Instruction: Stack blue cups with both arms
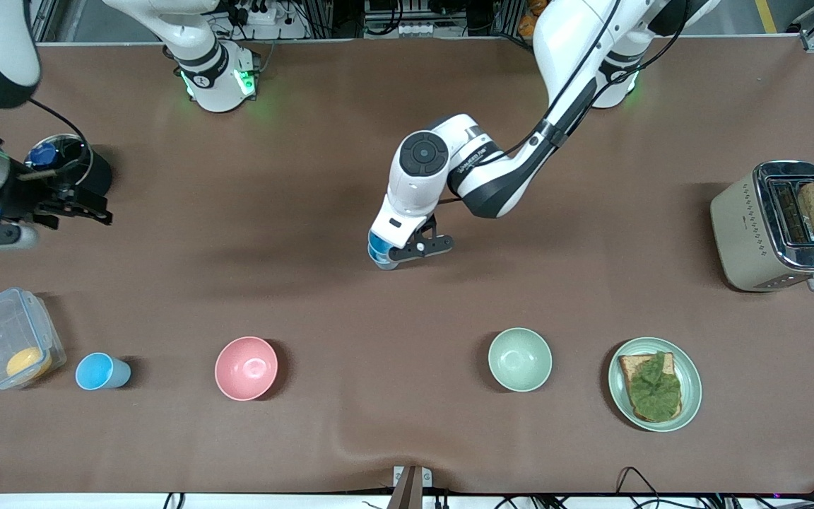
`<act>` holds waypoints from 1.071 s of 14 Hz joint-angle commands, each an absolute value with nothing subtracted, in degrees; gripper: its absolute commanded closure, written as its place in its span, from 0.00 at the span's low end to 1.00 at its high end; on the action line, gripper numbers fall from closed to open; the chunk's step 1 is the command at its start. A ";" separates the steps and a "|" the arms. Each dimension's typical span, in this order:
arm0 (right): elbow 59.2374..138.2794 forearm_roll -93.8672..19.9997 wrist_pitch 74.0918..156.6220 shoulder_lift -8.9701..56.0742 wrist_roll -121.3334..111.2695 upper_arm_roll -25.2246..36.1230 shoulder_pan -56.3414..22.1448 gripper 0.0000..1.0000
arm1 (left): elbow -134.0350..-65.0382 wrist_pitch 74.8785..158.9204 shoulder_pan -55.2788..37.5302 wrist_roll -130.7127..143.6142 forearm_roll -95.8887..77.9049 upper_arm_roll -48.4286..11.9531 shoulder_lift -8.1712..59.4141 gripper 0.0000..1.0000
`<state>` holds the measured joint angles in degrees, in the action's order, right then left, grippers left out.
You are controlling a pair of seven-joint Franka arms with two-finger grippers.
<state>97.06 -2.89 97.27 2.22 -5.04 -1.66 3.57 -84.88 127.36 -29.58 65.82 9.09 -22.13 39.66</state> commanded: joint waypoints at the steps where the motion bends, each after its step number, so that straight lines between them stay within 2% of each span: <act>1: 92.03 -2.02 95.54 4.39 -5.01 -2.37 5.45 0.00 | -83.32 128.40 -30.93 67.07 11.68 -21.36 40.69 0.01; 6: 92.02 -0.62 96.15 3.78 -4.92 -2.72 4.83 0.00 | -83.23 128.32 -30.85 67.06 14.41 -20.40 38.42 0.00; 9: 92.02 -0.61 95.98 3.78 -4.92 -2.72 5.01 0.00 | -83.23 125.79 -30.50 66.36 14.24 -14.79 34.73 0.00; 11: 91.93 -0.62 96.06 3.78 -4.92 -2.90 4.57 0.00 | -83.23 121.57 -27.62 65.22 13.80 -13.19 32.97 0.00; 15: 91.93 0.00 95.98 3.69 -4.92 -2.81 3.34 0.00 | -83.23 115.94 -18.22 61.36 13.27 -13.62 28.23 0.00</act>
<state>93.39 -1.07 96.68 3.10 -5.05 -2.67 3.51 -82.29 119.06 -22.19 63.36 13.00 -12.85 31.43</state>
